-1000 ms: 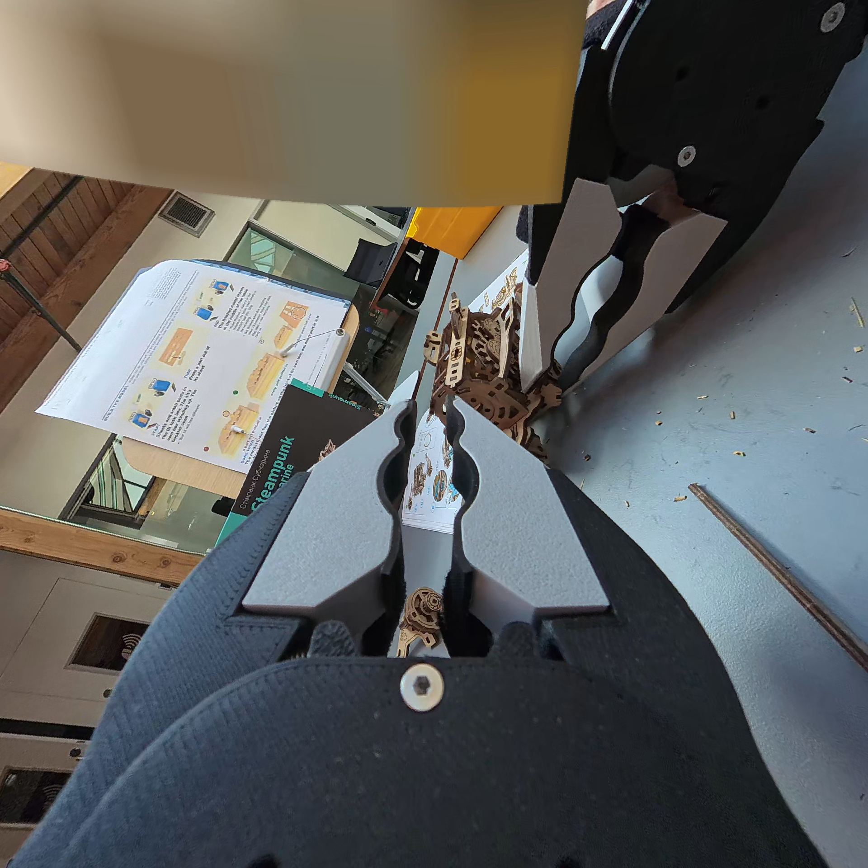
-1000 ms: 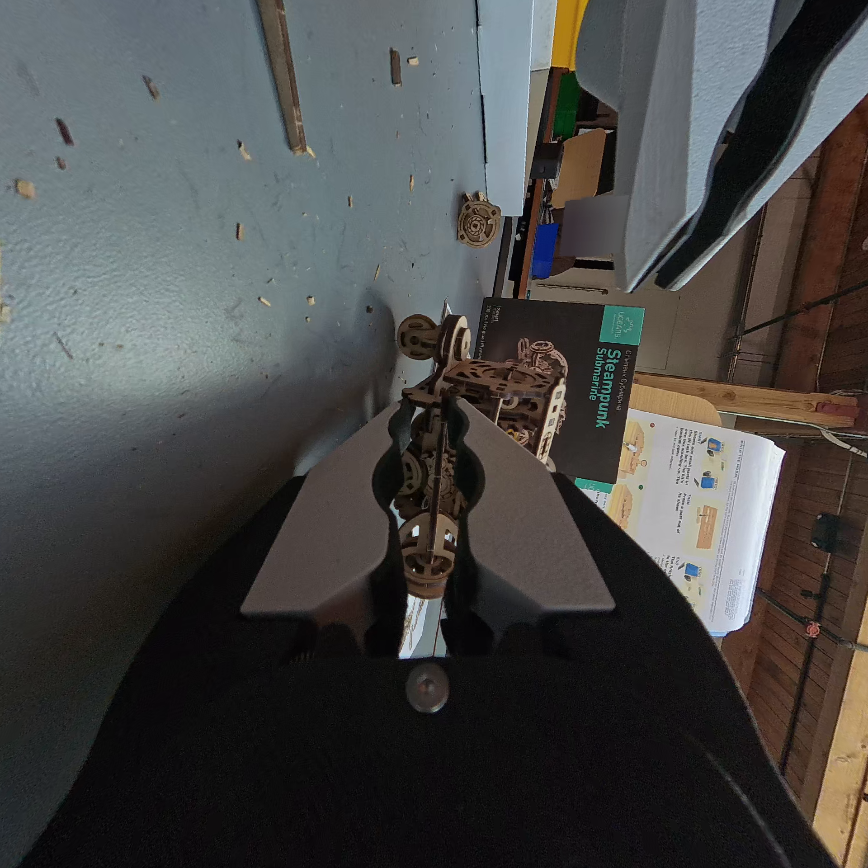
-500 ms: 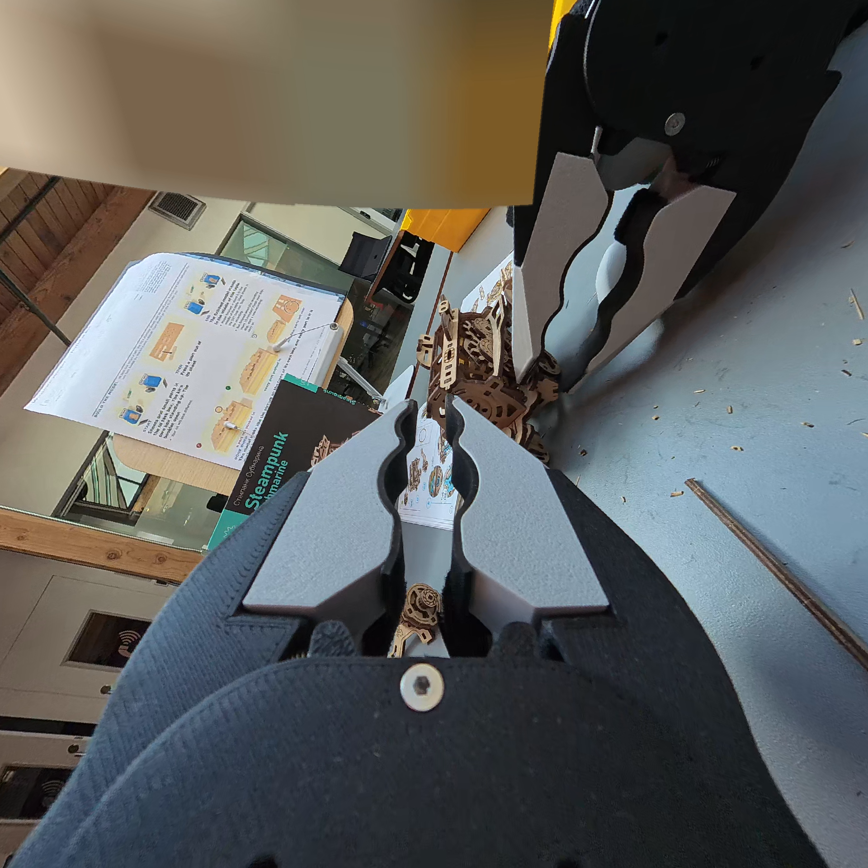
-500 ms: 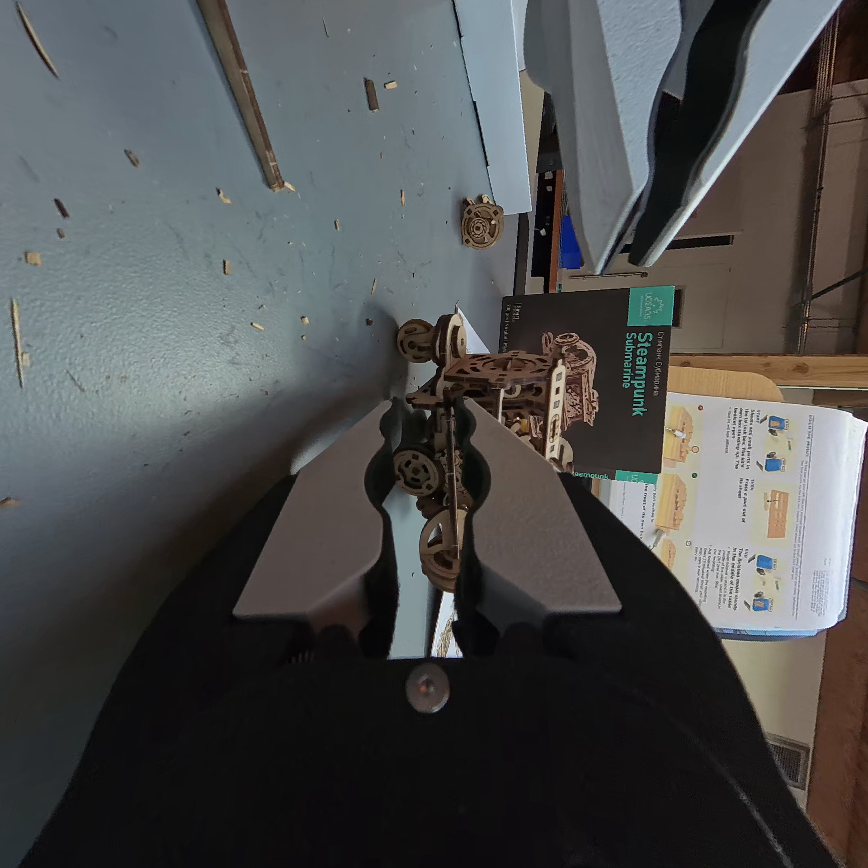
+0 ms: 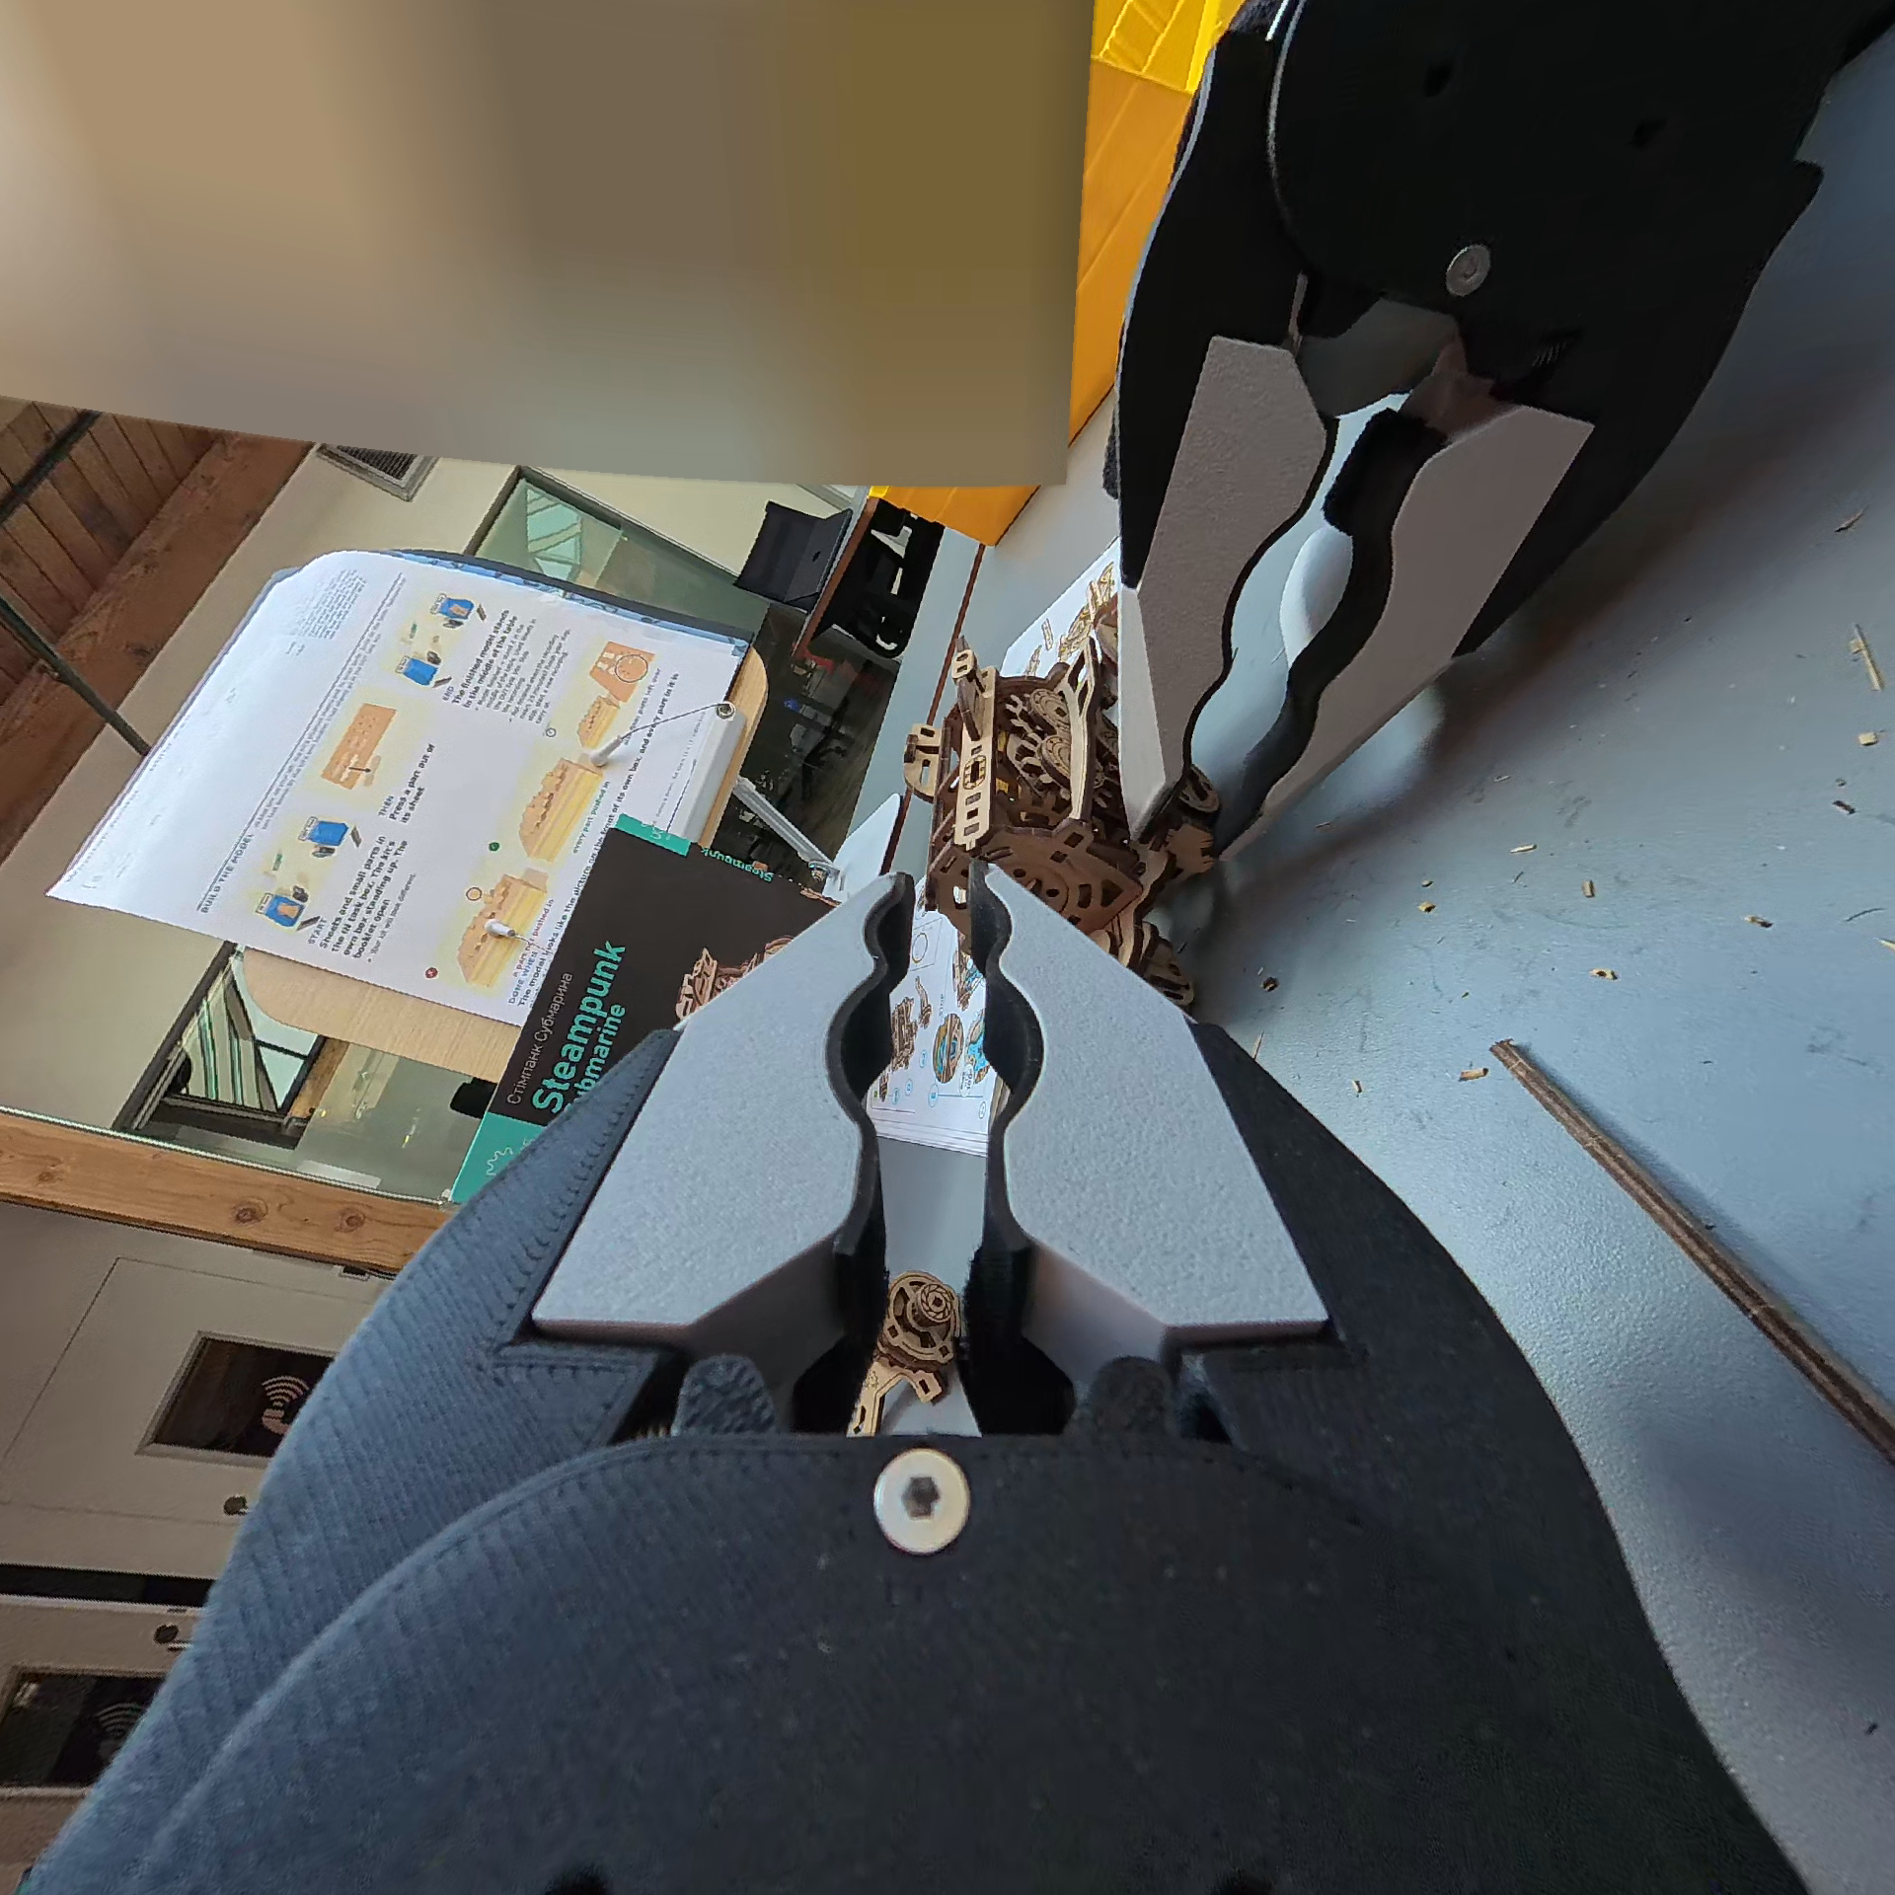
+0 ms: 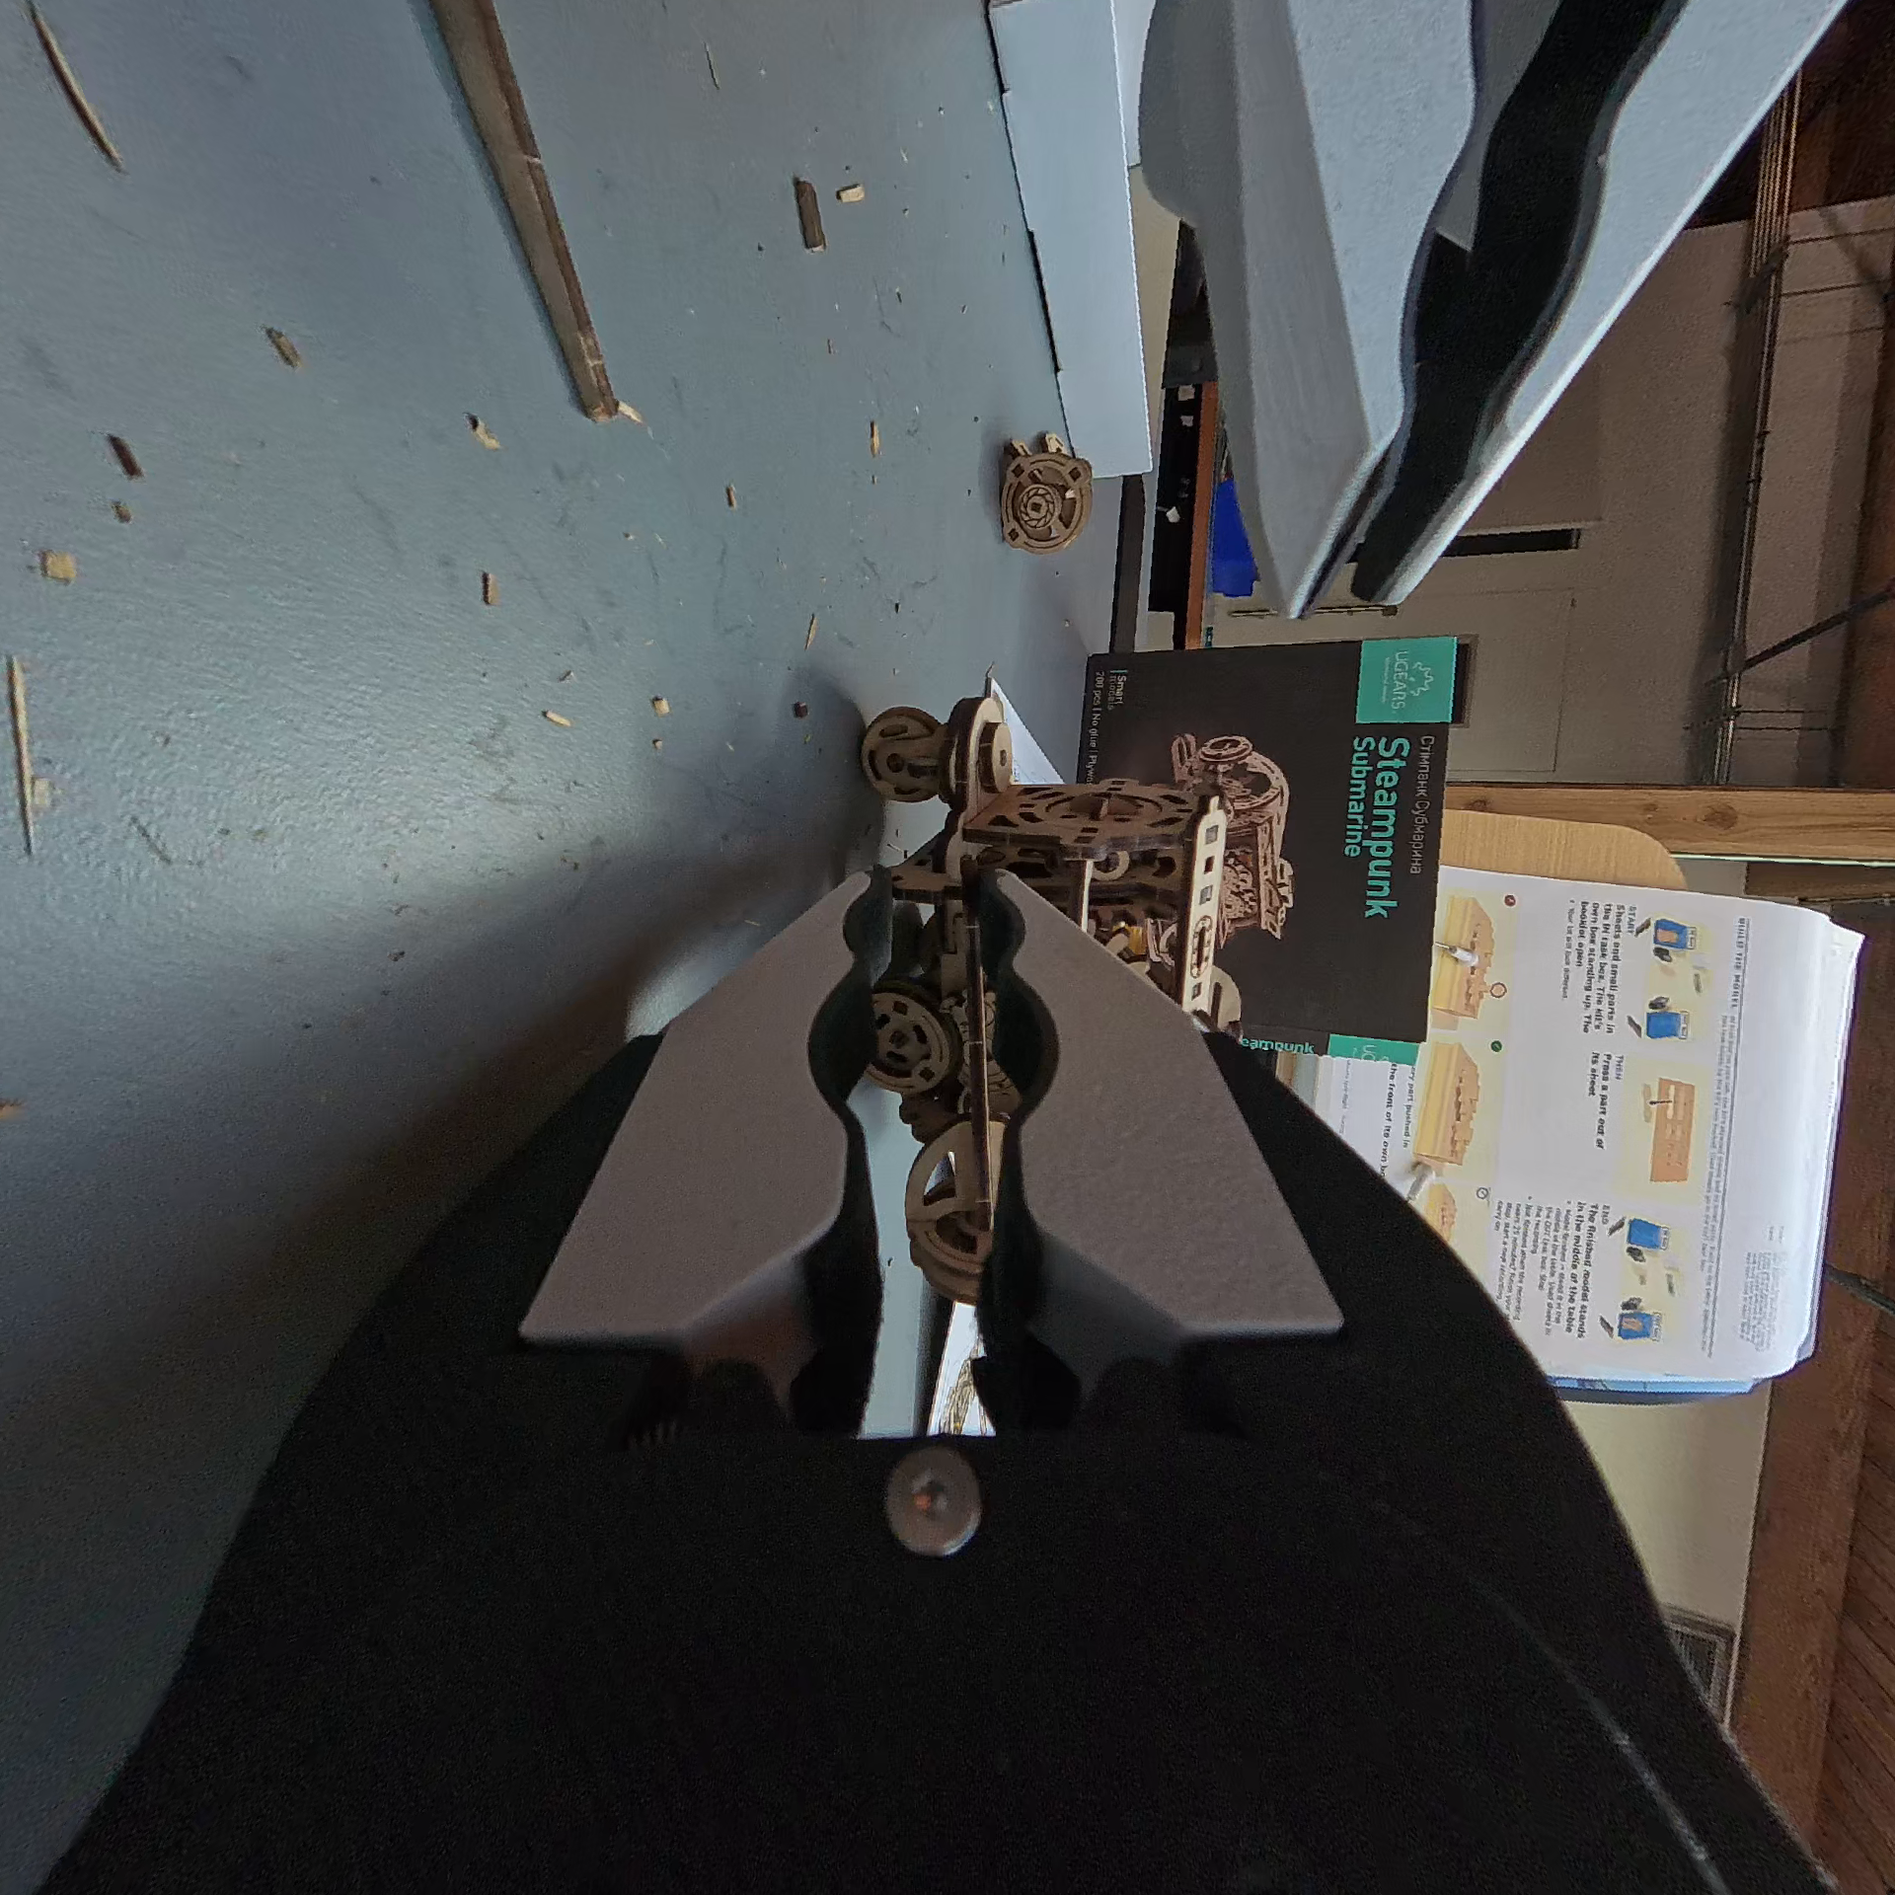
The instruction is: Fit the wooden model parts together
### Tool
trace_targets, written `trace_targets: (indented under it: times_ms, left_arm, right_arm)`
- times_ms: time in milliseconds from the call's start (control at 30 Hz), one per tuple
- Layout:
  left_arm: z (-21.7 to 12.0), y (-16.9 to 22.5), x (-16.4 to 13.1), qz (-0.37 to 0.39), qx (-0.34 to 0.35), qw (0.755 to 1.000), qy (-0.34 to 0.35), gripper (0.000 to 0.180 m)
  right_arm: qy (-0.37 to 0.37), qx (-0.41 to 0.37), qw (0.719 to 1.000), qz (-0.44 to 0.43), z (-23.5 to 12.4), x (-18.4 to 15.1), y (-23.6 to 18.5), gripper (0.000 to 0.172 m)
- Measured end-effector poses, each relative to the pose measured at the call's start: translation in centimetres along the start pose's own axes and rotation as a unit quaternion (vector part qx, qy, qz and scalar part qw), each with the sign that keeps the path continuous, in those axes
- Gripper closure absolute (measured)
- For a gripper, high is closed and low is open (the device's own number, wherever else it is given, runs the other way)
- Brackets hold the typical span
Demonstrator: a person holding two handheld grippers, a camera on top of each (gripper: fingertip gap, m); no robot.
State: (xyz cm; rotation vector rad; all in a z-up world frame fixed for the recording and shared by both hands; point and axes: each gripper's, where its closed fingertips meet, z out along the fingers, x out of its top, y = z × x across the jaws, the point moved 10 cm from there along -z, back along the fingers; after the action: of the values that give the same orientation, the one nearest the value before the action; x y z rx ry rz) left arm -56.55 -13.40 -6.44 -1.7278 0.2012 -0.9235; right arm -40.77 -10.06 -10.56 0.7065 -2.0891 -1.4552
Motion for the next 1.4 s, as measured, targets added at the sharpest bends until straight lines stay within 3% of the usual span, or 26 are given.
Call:
trace_targets:
  times_ms: [1033,1400]
  left_arm:
    - [0.1,0.4,0.2,-0.001,-0.01,1.0,-0.007,0.172]
    - [0.0,0.5,0.0,-0.005,-0.013,1.0,-0.008,0.171]
  right_arm:
    - [-0.002,0.002,1.0,-0.023,-0.2,0.1,0.0,0.158]
    - [0.003,-0.014,1.0,0.017,-1.0,-0.5,0.5,0.148]
